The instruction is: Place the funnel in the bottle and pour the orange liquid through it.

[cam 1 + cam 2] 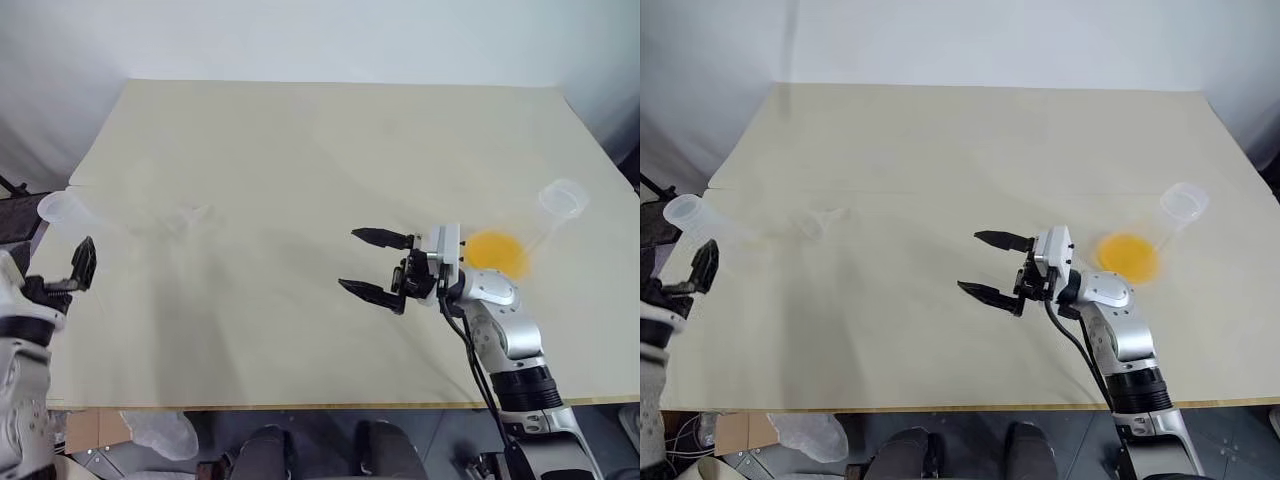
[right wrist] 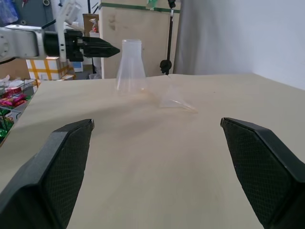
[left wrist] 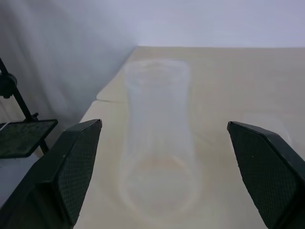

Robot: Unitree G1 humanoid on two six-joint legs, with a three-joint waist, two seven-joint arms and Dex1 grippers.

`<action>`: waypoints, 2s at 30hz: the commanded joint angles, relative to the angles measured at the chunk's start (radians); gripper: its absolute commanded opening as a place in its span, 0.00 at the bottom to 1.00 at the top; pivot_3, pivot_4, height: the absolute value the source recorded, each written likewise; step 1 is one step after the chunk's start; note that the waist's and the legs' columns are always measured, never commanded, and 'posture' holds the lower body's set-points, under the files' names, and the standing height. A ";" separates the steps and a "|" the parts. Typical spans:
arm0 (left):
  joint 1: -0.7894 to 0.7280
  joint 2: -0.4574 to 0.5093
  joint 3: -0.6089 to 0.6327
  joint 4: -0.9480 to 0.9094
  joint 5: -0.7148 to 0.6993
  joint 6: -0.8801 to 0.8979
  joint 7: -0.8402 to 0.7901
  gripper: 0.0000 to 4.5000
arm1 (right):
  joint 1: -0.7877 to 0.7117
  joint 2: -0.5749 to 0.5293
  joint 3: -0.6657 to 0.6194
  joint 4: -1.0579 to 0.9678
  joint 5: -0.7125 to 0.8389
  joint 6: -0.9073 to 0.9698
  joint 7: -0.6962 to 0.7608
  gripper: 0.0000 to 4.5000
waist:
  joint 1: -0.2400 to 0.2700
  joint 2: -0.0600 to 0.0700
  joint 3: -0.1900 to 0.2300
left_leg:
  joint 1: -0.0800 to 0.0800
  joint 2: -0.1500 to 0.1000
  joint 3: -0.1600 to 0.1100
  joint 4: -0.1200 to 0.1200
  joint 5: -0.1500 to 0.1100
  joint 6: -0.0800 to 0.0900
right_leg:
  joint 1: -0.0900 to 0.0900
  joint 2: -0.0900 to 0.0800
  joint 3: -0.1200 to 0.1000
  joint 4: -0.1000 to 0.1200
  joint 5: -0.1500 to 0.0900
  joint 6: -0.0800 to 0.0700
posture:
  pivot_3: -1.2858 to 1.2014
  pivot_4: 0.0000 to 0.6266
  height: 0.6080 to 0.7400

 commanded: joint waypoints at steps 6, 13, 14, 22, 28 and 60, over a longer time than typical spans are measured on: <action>-0.184 0.056 -0.039 0.172 0.037 0.019 -0.004 1.00 | 0.016 0.013 -0.001 -0.067 0.007 -0.005 -0.034 0.99 | 0.001 0.000 0.000 | 0.000 0.000 0.000 0.000 0.000 0.000 | 0.000 0.000 -0.001 0.000 0.000 0.000 | 0.52 0.24 1.00; -0.271 0.087 -0.086 0.273 0.064 0.008 -0.053 1.00 | 0.023 0.023 0.009 -0.077 0.006 -0.005 -0.049 0.99 | -0.001 0.000 0.000 | 0.000 -0.001 0.000 0.000 0.001 -0.001 | 0.000 0.000 -0.001 0.000 0.000 0.000 | 0.52 0.24 1.00; -0.280 0.090 -0.087 0.285 0.067 0.002 -0.055 1.00 | 0.022 0.024 0.009 -0.076 0.006 -0.006 -0.052 0.99 | -0.001 0.000 0.000 | 0.000 -0.001 0.000 0.000 0.001 -0.001 | 0.000 0.000 -0.001 0.000 0.000 0.000 | 0.52 0.24 1.00; -0.329 0.096 -0.099 0.324 0.085 -0.021 -0.075 0.67 | 0.041 0.033 0.013 -0.083 0.002 -0.014 -0.063 1.00 | 0.000 0.000 0.000 | 0.000 -0.001 0.000 0.000 0.001 -0.001 | 0.000 0.001 -0.001 0.001 0.000 0.000 | 0.52 0.24 1.00; -0.318 0.092 -0.097 0.302 0.085 -0.074 -0.115 0.51 | 0.063 0.033 0.013 -0.090 -0.005 -0.024 -0.072 1.00 | 0.000 0.000 0.000 | 0.000 -0.001 0.000 0.000 0.001 -0.001 | 0.000 0.001 -0.001 0.001 0.000 0.000 | 0.52 0.24 1.00; -0.953 -0.310 -0.825 0.874 0.254 -0.427 -0.866 0.51 | 0.636 -0.079 -0.302 -0.534 -0.007 -0.005 -0.403 1.00 | 0.029 -0.002 0.001 | -0.001 -0.001 0.013 0.001 0.002 -0.002 | -0.001 0.004 0.003 -0.002 0.000 0.001 | 0.52 0.24 1.00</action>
